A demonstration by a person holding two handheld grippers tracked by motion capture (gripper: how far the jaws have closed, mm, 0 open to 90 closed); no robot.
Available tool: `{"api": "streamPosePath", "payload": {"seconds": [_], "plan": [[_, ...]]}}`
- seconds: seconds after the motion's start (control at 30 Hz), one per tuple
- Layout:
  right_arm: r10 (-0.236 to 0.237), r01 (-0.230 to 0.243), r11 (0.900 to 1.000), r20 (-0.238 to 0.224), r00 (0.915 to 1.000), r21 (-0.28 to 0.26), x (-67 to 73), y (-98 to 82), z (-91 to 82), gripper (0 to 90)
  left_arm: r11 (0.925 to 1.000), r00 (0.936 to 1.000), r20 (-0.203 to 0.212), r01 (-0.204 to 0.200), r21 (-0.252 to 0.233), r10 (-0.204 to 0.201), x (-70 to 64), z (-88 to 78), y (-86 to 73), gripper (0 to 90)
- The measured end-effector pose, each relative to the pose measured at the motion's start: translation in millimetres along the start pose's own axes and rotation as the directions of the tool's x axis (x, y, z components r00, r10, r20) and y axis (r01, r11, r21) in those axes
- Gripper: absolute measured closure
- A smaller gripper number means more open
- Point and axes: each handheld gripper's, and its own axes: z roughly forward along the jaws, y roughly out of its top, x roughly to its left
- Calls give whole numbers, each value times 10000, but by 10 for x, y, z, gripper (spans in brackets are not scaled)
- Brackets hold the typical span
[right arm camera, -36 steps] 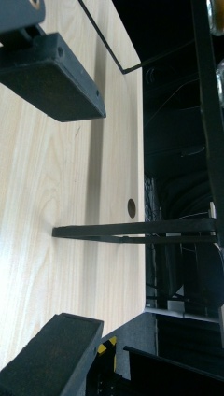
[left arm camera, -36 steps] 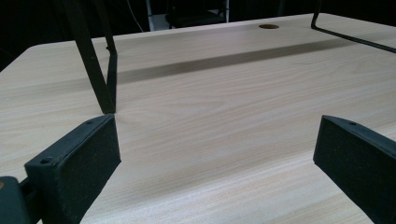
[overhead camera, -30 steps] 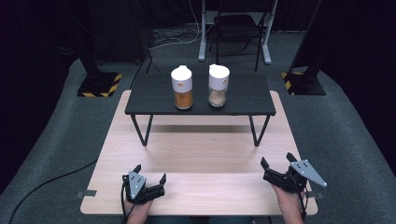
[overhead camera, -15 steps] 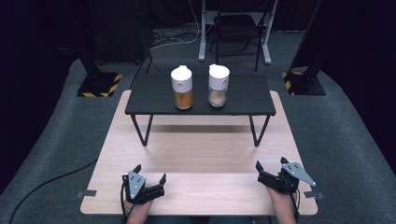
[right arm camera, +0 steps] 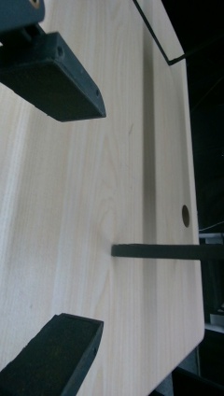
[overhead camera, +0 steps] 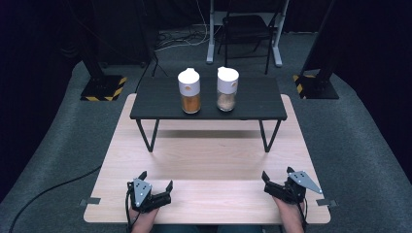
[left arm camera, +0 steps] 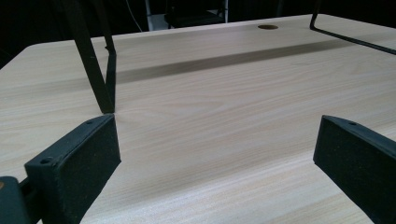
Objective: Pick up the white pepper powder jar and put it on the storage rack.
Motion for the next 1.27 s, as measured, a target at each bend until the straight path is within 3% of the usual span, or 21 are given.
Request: {"api": "streamPosePath", "payload": {"seconds": [0.33,0.67,0.9,1.03,1.27], "plan": [[-71,74,9984,-61,10000,554,43,3,70,0,10000,10000,5,-4,0,4,0,-1,0,0],[-349,333,9827,58,9994,1820,92,112,204,0,10000,10000,25,30,15,-30,9,-1,2,0],[-1122,1131,9504,-199,9935,2897,158,259,331,0,10000,10000,23,90,-13,-90,13,-3,-3,0],[-1600,1638,9336,-382,9864,3187,211,295,368,0,10000,10000,35,76,-28,-76,15,-6,-6,0],[-1494,1606,9295,-591,9870,3319,166,321,389,1,10000,9999,56,92,12,-92,19,-1,1,0]]}}
